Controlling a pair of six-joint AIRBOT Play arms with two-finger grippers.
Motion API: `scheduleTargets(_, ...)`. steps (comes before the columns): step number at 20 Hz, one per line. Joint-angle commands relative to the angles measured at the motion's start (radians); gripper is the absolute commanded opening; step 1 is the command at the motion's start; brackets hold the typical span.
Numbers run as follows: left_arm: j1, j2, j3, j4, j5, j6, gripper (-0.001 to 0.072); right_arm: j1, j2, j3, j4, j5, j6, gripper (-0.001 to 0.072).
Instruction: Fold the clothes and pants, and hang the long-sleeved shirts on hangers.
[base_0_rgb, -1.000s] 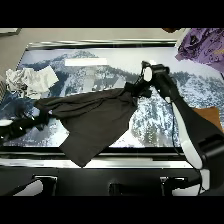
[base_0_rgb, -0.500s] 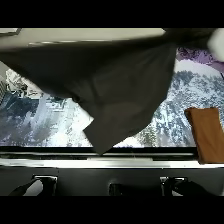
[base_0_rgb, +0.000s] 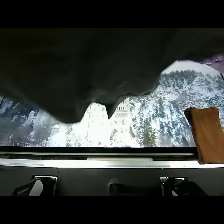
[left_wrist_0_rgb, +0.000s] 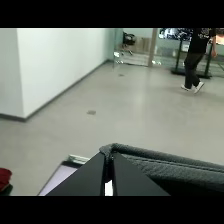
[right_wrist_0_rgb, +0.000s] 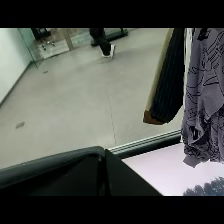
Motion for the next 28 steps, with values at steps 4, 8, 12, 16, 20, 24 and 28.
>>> scheduleTargets(4,0.0,-0.037,-0.037,0.014,-0.037,-0.006,0.0015,-0.001,-0.082,-0.002,-0.018,0.025,0.018,0.0024)
scheduleTargets(8,-0.008,-0.204,-0.157,-0.066,-0.064,0.001,0.0016,-0.001,-0.363,-0.002,-0.033,0.016,-0.019,0.0024)
scheduleTargets(12,-0.095,-0.463,-0.285,-0.043,0.013,0.077,0.0016,-0.001,-0.711,-0.002,-0.032,-0.053,0.029,0.0025)
scheduleTargets(16,-0.176,-0.742,-0.314,0.037,0.172,0.076,0.0016,-0.002,-0.976,-0.002,0.026,-0.038,0.114,0.0026)
scheduleTargets(20,-0.195,-0.91,-0.314,0.048,0.252,0.031,0.0016,-0.002,-1.109,-0.002,0.127,0.015,0.168,0.0027)
scheduleTargets(24,-0.212,-0.971,-0.314,0.04,0.225,0.013,0.0019,-0.002,-1.144,-0.002,0.224,0.017,0.167,0.0047)
scheduleTargets(28,-0.215,-0.963,-0.288,0.041,0.124,0.013,0.0335,-0.002,-1.133,-0.001,0.288,0.062,0.089,0.0093)
